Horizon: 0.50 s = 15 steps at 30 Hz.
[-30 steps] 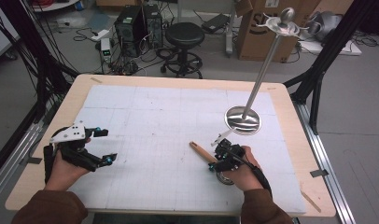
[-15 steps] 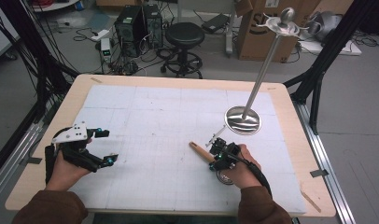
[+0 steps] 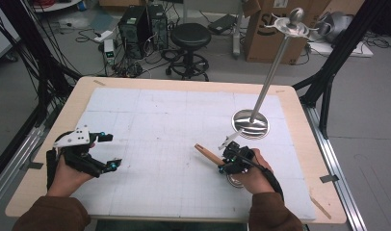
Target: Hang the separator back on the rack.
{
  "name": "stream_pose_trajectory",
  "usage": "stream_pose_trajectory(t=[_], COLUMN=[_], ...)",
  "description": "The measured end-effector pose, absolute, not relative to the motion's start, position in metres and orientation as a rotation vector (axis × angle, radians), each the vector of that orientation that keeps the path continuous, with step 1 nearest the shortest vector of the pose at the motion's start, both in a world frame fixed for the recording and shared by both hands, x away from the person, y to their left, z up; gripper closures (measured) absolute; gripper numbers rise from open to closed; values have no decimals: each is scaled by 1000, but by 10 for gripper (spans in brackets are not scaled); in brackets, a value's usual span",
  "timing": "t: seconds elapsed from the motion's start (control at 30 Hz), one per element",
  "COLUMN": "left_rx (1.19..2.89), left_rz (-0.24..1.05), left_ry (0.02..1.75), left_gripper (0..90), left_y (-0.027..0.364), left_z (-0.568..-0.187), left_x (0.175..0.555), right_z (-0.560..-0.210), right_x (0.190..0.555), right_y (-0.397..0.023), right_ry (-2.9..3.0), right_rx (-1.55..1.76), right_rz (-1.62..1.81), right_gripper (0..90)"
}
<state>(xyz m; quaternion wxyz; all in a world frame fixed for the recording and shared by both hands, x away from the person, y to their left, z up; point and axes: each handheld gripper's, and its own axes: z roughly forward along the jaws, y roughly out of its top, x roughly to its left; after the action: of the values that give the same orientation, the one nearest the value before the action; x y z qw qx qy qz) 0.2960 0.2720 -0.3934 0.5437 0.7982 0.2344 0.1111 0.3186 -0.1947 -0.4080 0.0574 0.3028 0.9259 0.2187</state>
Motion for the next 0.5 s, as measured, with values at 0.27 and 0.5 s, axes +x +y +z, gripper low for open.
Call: stream_pose_trajectory(t=[0.27,0.5], left_rx=[1891,1881], left_rz=[254,252], left_ry=[556,558], left_gripper=[17,17], left_y=[271,273], left_z=[-395,-395], left_x=[296,296], right_z=[-396,-384], right_x=[317,315], right_y=[-209,-222], right_ry=[2747,2698], right_rx=[927,956], right_rz=[806,893], right_gripper=[687,687])
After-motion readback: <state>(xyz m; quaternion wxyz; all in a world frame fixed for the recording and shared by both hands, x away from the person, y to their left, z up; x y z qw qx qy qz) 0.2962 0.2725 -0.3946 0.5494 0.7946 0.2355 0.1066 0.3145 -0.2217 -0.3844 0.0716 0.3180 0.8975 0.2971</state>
